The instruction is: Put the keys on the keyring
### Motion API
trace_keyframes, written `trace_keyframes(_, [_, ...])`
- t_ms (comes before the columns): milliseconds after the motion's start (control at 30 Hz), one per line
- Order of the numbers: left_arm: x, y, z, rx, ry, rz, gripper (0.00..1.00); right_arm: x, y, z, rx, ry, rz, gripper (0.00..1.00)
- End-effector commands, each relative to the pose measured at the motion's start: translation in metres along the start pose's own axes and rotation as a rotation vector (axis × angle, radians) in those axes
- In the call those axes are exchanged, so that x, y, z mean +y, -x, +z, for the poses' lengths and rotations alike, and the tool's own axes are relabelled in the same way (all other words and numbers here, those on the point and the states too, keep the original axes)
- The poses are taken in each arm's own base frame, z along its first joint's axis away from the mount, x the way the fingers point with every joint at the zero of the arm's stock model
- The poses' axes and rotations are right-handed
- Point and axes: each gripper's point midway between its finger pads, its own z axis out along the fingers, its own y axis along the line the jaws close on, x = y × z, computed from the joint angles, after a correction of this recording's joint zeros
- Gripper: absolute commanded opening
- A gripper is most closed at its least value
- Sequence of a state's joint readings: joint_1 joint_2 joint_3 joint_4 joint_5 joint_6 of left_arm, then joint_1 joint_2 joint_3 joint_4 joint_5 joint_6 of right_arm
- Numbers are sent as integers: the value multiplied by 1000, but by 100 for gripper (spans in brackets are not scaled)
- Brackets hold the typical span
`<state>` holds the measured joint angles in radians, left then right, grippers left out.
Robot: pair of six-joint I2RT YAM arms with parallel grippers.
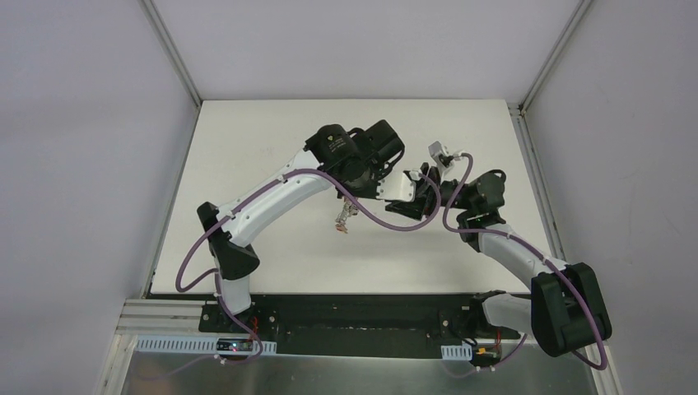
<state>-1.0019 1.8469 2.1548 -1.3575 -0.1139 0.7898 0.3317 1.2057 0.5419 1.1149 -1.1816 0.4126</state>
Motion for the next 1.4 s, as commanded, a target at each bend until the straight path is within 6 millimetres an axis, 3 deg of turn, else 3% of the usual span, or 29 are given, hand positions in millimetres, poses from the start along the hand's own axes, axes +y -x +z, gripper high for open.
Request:
trace_keyframes(0, [22, -19, -25, 84, 173, 74, 0, 1, 1, 0, 6, 8, -74, 39])
trace_keyframes(400, [42, -28, -39, 127, 319, 95, 0, -4, -5, 0, 28, 0, -77, 38])
trace_keyframes(667, [18, -6, -45, -106, 138, -29, 0, 5, 2, 1, 21, 20, -96, 38])
trace_keyframes(967, [-13, 27, -49, -345, -99, -147, 0, 36, 23, 0, -4, 108, -142, 38])
trace_keyframes(1167, [-24, 43, -46, -403, -202, -197, 0, 54, 33, 1, -20, 152, -163, 38])
trace_keyframes(1367, [-33, 55, -41, -427, -277, -242, 0, 58, 39, 4, -38, 162, -168, 38])
